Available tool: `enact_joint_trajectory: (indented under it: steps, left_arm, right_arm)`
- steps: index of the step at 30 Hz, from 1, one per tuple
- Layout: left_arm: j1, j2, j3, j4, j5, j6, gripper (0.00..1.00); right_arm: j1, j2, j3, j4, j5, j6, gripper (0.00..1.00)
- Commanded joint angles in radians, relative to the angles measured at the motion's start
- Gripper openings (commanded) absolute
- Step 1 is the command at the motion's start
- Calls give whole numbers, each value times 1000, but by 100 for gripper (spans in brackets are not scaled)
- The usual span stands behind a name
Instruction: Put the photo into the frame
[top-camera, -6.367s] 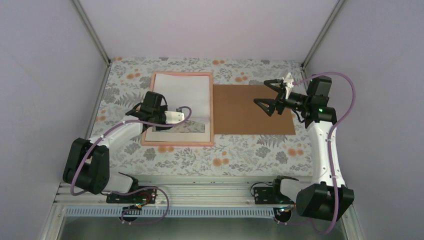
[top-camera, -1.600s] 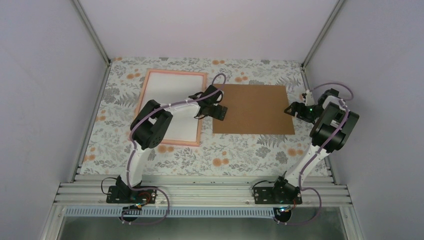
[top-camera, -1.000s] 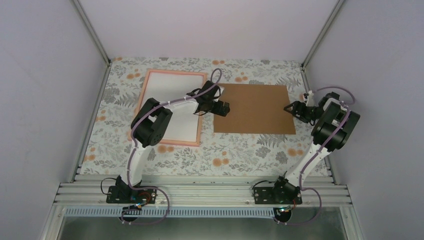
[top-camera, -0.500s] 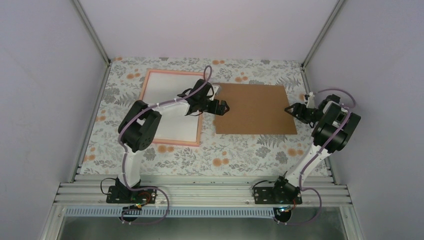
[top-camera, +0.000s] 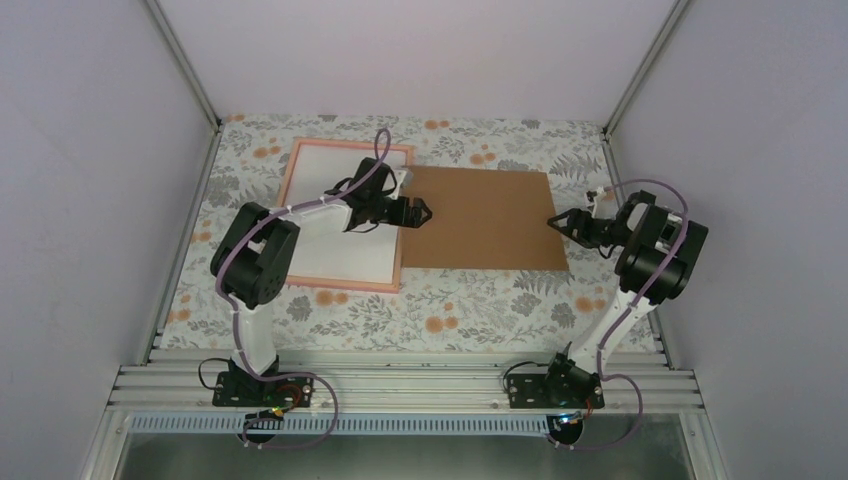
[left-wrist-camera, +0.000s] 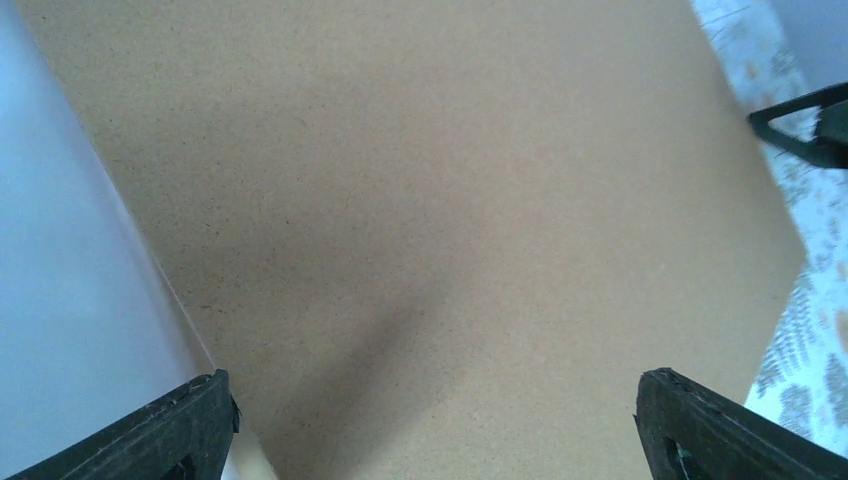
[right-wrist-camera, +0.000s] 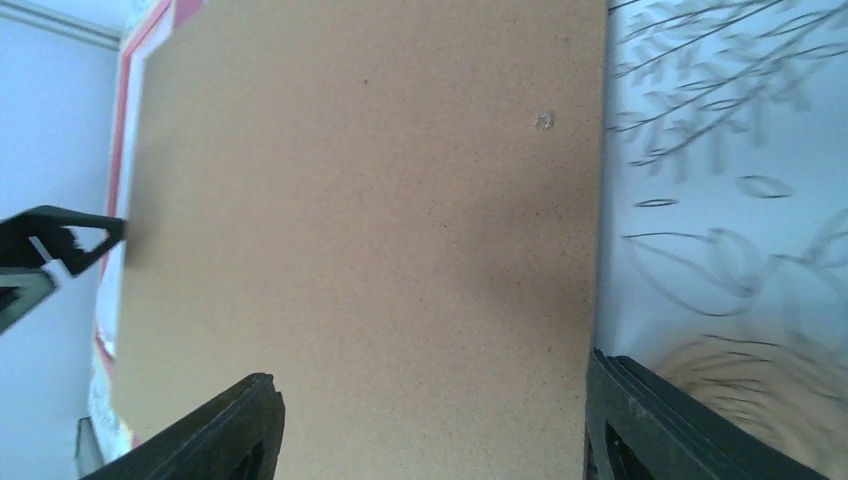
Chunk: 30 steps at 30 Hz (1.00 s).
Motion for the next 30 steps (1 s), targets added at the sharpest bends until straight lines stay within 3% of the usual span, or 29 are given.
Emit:
enact_joint_trajectory:
  steps: [1, 11, 30]
  left_arm:
    - [-16, -62, -37, 84, 107, 36, 99]
    - [32, -67, -32, 11, 37, 61, 100]
    - [101, -8, -86, 24, 24, -69, 100]
  right_arm:
    - [75, 54, -86, -143, -4, 30, 75]
    - [80, 58, -94, -124, 25, 48, 75]
    - [78, 47, -79, -110, 78, 71, 76]
